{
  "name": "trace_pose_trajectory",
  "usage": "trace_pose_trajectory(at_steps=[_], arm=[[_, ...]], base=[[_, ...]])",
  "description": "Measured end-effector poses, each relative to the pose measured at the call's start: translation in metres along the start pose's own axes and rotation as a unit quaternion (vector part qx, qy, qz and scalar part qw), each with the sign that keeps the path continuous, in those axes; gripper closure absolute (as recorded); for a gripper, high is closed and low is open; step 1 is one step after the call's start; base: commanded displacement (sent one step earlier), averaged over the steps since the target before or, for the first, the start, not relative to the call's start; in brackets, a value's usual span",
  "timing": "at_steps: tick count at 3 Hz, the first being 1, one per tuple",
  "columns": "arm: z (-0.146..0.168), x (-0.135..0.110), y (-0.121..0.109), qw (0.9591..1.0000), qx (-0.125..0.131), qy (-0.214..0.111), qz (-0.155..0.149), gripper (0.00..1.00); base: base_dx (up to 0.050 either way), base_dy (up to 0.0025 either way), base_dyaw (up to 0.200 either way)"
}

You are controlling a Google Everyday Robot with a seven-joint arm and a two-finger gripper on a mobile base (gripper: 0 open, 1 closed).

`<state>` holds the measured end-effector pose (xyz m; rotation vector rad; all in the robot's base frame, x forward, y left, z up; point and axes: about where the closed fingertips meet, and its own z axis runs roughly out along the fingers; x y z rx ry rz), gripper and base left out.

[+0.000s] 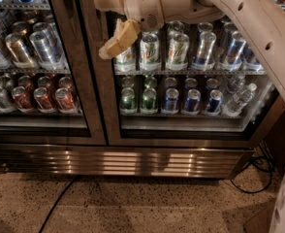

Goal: Open right fridge door

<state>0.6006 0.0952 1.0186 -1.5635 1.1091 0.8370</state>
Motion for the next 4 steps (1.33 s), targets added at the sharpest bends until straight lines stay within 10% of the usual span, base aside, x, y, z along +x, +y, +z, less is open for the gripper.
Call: trace_pose_trajectory(at_steps=[4], arm=[[0.035, -0.023, 0.014, 0.9966, -0.070, 0.019, -0.040, 0.00]], base=[[0.000, 0.00000, 0.000]])
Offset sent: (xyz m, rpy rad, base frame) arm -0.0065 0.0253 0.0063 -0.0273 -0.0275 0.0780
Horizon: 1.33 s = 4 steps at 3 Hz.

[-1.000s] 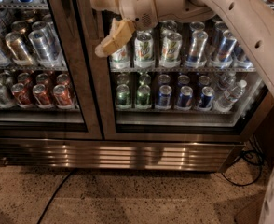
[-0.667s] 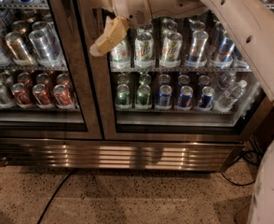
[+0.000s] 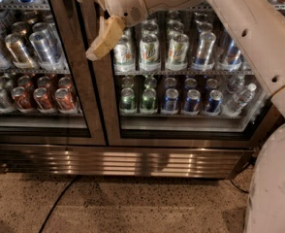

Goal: Open right fridge door

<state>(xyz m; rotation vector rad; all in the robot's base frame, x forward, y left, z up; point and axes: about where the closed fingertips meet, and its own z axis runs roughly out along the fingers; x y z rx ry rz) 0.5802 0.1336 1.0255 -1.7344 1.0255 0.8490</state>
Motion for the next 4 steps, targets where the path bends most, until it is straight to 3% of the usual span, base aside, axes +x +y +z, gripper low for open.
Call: trace_pose_trajectory(at_steps=[1, 2, 4], arm=[[0.0000, 0.0000, 0.0000, 1.0000, 0.000, 0.000, 0.000, 0.00], [0.0001, 0.0000, 0.0000, 1.0000, 0.000, 0.000, 0.000, 0.19], [0.0001, 0.0000, 0.0000, 1.0000, 0.000, 0.000, 0.000, 0.65]], base=[[0.000, 0.00000, 0.000], [0.000, 0.00000, 0.000], [0.000, 0.00000, 0.000]])
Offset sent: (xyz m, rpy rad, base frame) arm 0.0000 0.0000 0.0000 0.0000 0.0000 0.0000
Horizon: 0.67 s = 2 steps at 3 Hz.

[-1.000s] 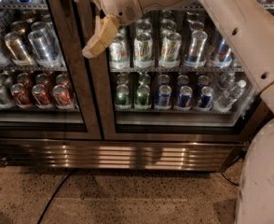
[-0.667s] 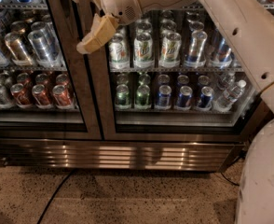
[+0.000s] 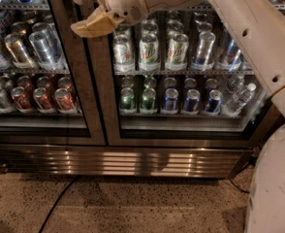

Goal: Open right fridge door

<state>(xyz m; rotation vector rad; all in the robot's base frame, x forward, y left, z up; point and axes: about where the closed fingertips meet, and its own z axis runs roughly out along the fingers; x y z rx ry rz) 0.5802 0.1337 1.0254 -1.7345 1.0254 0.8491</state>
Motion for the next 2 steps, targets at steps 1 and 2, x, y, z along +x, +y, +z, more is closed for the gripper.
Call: trace_pose_trajectory(at_steps=[1, 2], arm=[[0.0000, 0.0000, 0.0000, 1.0000, 0.000, 0.000, 0.000, 0.89], [0.0002, 0.0000, 0.0000, 1.0000, 0.000, 0.000, 0.000, 1.00]], base=[[0.000, 0.00000, 0.000], [0.000, 0.00000, 0.000]])
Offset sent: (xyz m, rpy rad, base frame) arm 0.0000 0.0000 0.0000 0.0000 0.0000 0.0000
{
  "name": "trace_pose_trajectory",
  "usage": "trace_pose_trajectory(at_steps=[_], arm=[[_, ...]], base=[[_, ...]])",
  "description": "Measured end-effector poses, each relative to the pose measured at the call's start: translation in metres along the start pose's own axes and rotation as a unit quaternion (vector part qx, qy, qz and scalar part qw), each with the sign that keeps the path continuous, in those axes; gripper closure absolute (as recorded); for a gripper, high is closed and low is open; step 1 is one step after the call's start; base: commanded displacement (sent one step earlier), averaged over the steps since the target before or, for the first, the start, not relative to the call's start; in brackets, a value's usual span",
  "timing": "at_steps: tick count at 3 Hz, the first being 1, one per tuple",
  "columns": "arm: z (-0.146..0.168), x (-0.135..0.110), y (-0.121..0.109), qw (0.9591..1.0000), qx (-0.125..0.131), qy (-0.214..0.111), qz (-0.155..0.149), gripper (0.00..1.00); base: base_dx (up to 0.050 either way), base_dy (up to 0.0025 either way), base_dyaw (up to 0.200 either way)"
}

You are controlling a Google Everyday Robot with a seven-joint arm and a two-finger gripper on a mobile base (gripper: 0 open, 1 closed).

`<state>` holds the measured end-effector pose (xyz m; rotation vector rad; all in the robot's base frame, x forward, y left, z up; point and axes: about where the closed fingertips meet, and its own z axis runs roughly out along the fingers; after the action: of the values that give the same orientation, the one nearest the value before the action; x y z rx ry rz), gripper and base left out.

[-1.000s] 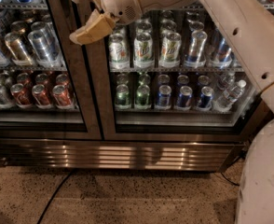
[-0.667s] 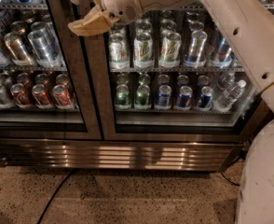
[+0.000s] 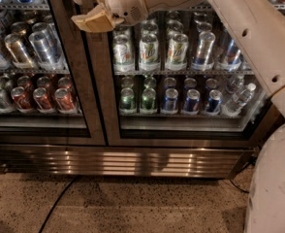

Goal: Open right fridge door

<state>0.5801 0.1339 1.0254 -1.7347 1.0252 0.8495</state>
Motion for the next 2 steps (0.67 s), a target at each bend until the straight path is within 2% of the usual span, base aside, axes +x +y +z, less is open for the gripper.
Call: trace_pose_trajectory(at_steps=[2], arm=[[0.0000, 0.0000, 0.0000, 1.0000, 0.000, 0.000, 0.000, 1.00]], base=[[-0.050, 0.00000, 0.000]])
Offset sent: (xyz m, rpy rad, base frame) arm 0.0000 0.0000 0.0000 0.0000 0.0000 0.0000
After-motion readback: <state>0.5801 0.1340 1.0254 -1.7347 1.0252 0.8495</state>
